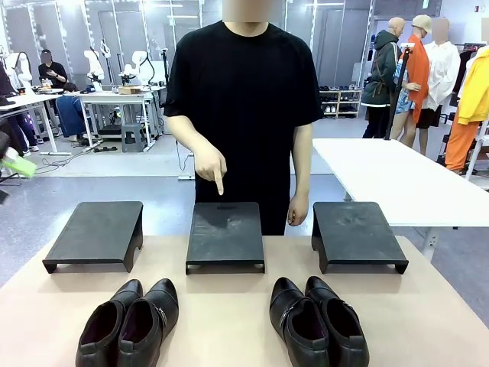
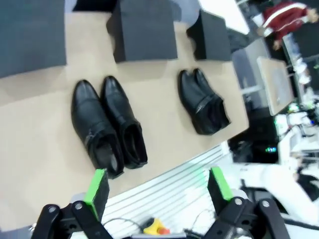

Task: Place the shoes on the stand as instructed by the person.
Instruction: Pick up one pair of Shoes and place it on the Shoes Stand indicated by the person.

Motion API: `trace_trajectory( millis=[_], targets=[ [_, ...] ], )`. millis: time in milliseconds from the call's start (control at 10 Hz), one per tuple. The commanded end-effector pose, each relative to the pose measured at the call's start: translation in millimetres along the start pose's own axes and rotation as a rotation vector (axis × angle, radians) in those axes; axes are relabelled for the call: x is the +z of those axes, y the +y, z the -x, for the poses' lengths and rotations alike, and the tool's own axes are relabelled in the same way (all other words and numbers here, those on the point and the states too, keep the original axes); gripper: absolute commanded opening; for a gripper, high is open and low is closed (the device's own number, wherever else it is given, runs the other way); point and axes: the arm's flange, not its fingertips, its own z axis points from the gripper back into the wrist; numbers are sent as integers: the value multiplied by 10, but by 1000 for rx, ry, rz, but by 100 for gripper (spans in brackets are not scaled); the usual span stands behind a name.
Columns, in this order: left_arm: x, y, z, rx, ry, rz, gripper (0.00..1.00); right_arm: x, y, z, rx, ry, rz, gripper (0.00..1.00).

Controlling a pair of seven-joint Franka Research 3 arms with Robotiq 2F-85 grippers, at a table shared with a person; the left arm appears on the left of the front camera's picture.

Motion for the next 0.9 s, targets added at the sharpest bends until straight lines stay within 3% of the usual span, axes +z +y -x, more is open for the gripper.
trace_trajectory(
  millis=[0,200,400,800],
  targets=[
    [-371,-202,19,-16,122,-130,100,7,6,-6,13,-5,-10,100],
    [-743,-399,172,-12,206,-191,100,7,6,-6,13,-5,-10,100],
    [-1174,-465,313,36,221,-283,100,7,6,-6,13,-5,-10,100],
    [-1810,-374,525,84,267,-358,100,7,6,-6,13,-5,-10,100]
  ],
)
